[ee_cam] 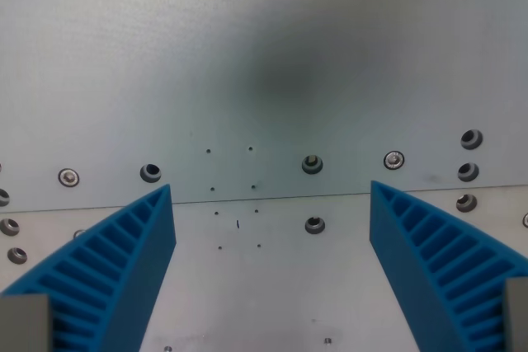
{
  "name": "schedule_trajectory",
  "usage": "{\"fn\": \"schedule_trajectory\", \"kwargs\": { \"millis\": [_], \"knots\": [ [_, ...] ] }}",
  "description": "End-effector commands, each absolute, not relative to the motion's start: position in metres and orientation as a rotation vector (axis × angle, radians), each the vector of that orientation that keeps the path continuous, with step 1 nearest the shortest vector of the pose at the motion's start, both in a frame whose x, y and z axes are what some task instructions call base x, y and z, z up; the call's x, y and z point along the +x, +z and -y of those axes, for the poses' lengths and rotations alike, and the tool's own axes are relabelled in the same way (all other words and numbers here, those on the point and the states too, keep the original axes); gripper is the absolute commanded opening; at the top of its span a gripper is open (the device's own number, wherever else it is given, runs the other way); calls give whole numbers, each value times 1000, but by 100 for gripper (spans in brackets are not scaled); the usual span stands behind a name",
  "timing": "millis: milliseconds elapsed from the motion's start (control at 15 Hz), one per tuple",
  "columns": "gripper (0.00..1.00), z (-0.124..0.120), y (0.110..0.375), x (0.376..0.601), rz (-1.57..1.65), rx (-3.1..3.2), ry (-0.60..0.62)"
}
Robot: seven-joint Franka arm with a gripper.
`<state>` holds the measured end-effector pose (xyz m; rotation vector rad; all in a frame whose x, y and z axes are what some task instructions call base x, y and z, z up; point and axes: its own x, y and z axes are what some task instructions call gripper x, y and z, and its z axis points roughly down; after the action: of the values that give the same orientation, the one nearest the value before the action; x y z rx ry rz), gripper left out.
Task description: Move in base negative x
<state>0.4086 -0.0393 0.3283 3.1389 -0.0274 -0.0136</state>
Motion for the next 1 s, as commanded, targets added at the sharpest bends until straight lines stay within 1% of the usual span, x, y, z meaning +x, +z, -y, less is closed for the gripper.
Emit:
{"fn": "schedule_trajectory", "kwargs": {
  "millis": [67, 1000],
  "knots": [
    [100, 39, 331, 403, 27, 3138, -2],
    [100, 41, 325, 333, 27, 3138, -2]
  ]
}}
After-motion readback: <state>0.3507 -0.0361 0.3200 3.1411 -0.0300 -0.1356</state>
